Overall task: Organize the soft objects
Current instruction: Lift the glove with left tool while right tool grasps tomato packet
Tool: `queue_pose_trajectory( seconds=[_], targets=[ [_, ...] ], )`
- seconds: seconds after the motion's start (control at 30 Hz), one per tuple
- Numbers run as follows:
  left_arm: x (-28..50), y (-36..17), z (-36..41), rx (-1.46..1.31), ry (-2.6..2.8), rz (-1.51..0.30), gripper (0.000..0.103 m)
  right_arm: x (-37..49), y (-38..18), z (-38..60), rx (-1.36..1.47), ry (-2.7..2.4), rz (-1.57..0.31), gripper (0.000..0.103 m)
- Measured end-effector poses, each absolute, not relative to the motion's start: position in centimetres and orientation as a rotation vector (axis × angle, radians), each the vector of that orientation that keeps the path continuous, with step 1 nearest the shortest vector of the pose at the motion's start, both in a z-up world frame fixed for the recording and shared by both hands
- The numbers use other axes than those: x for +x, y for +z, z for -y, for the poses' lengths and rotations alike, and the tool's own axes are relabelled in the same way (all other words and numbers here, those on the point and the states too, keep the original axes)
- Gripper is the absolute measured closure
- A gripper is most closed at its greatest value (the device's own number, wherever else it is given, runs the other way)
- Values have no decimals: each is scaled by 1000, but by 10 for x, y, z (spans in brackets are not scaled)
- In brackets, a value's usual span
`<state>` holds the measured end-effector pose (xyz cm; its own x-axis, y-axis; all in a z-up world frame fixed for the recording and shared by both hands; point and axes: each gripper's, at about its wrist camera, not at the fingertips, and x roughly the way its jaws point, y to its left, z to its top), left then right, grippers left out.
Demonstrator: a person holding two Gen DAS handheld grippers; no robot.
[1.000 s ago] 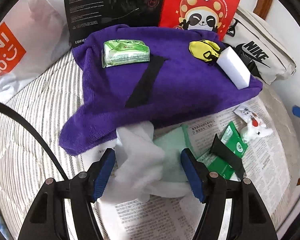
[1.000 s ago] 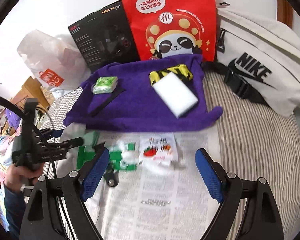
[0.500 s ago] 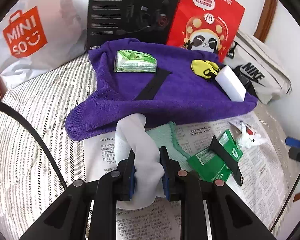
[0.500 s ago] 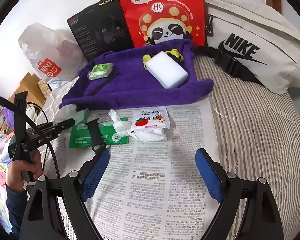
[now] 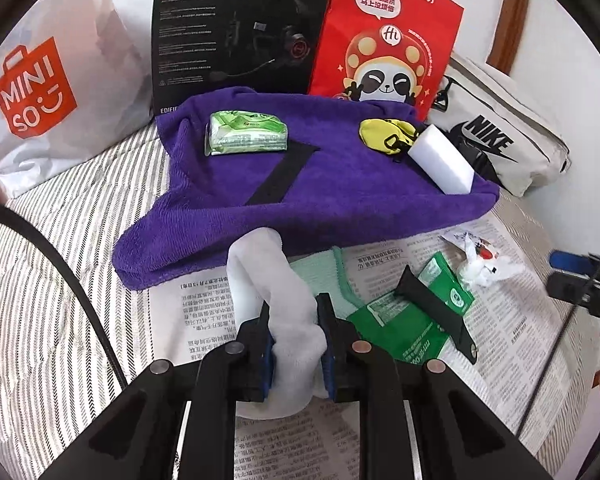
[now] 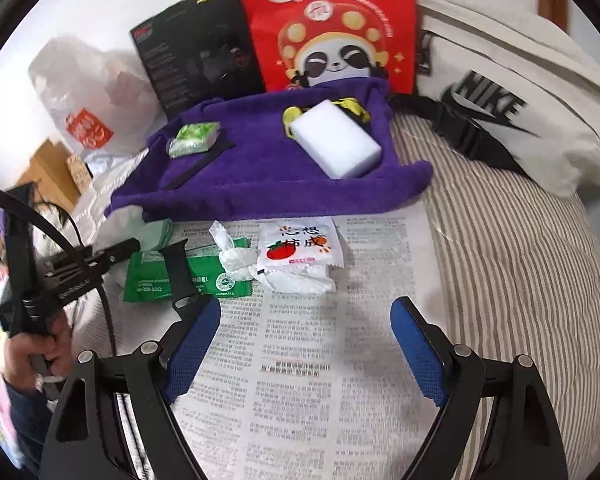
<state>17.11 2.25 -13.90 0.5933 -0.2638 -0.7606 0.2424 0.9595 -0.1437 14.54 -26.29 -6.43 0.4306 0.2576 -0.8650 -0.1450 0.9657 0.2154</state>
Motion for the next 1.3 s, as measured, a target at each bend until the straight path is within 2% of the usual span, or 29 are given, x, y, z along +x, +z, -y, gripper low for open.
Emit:
queue_pose_trajectory(
  seconds=[0.37,0.6,0.63,0.73,0.8,0.97,1.3],
  targets=[
    [167,-140,-24,-14,-287,-893,84,199,-88,245,84,266,-1114,17],
    [167,-141,-22,-2,-286,-901,83,220,-118,229,25,270,-1200,18],
    [167,-141,-22,1,-285,-900,83,220,-120,226,7,265,-1198,19],
    [167,-141,-21,8,-283,-902,83,218,-121,216,-49,269,-1167,39],
    [167,-141,-21,6,-283,-903,83,216,-119,210,-94,275,-1156,45],
    [167,-141,-21,5,-280,-903,83,207,-115,210,-116,318,-1159,52],
    [168,-143,-21,8,-288,-906,84,194,-107,228,-52,325,-1180,52]
  ],
)
